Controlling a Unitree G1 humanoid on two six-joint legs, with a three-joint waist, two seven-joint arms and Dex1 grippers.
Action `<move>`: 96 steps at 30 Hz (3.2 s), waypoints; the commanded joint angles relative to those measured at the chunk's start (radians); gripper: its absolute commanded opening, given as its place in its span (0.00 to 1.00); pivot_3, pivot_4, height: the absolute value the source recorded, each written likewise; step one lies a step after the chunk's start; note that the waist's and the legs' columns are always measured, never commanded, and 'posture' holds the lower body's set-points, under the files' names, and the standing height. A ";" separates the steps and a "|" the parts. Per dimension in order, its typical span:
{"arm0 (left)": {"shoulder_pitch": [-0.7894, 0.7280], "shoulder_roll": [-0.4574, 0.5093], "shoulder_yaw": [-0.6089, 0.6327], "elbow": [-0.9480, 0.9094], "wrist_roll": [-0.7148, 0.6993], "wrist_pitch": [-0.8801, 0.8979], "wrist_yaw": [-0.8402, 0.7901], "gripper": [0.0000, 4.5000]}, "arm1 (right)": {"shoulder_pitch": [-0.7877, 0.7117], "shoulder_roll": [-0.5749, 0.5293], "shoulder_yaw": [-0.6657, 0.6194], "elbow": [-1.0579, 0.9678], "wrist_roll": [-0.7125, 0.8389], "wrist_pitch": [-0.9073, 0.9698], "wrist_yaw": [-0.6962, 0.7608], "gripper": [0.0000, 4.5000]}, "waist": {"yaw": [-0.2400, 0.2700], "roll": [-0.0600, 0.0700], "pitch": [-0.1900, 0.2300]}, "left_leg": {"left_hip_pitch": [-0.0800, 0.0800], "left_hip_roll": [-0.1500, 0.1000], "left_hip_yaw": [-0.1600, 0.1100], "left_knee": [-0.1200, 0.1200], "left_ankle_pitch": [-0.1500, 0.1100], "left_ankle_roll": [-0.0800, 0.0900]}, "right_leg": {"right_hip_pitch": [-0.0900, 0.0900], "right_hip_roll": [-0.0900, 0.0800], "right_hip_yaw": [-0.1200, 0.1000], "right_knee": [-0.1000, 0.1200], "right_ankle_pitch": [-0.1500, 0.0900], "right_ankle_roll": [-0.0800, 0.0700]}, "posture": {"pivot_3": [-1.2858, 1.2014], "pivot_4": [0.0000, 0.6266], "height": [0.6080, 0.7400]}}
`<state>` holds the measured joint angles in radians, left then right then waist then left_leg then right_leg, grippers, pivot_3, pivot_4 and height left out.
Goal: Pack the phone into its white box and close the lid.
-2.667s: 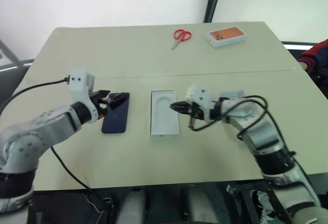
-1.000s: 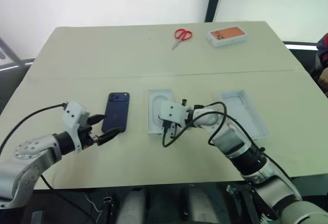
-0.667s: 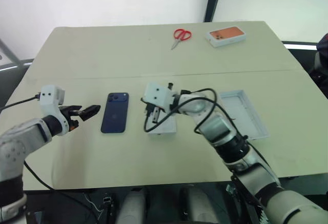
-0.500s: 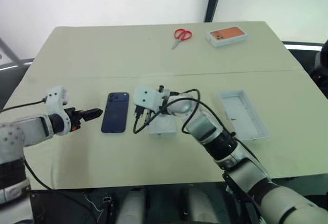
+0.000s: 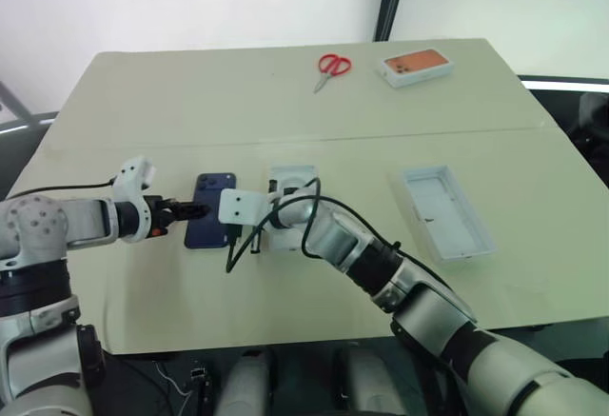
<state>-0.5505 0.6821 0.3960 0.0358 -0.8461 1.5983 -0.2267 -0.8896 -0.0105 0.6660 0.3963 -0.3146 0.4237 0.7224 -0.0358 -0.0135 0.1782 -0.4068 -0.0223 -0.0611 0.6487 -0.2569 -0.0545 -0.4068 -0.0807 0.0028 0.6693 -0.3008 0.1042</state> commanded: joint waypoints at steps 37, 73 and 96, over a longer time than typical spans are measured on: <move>0.003 -0.100 0.143 0.079 -0.190 0.016 0.153 0.48 | 0.029 -0.001 -0.020 -0.045 -0.047 -0.102 0.004 0.00 | -0.008 0.000 -0.002 | 0.000 0.000 0.000 0.000 0.000 0.000 | -0.001 0.001 0.000 0.000 0.000 0.000 | 0.52 0.24 1.00; 0.130 -0.431 -0.136 -0.122 -1.108 -0.457 0.816 0.01 | 0.332 -0.634 -0.413 -0.731 0.260 0.071 0.272 0.00 | 0.022 -0.004 -0.001 | -0.002 0.001 0.001 0.001 -0.001 0.001 | 0.000 -0.001 0.002 -0.002 0.000 0.000 | 0.52 0.24 1.00; 0.114 -0.346 -0.340 -0.067 -1.105 -0.622 0.807 0.01 | 0.477 -0.685 -0.564 -0.755 0.493 0.082 0.269 0.00 | 0.026 -0.004 -0.001 | -0.001 0.000 0.001 0.002 -0.001 0.002 | 0.001 0.001 0.002 -0.003 0.000 0.000 | 0.52 0.24 1.00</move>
<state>-0.4073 0.3336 0.0508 -0.0127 -1.9366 0.9909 0.6093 -0.4175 -0.6880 0.1407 -0.3140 0.1470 0.5138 0.9950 -0.0100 -0.0171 0.1772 -0.4083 -0.0220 -0.0597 0.6509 -0.2575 -0.0529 -0.4057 -0.0802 0.0053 0.6666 -0.3007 0.1042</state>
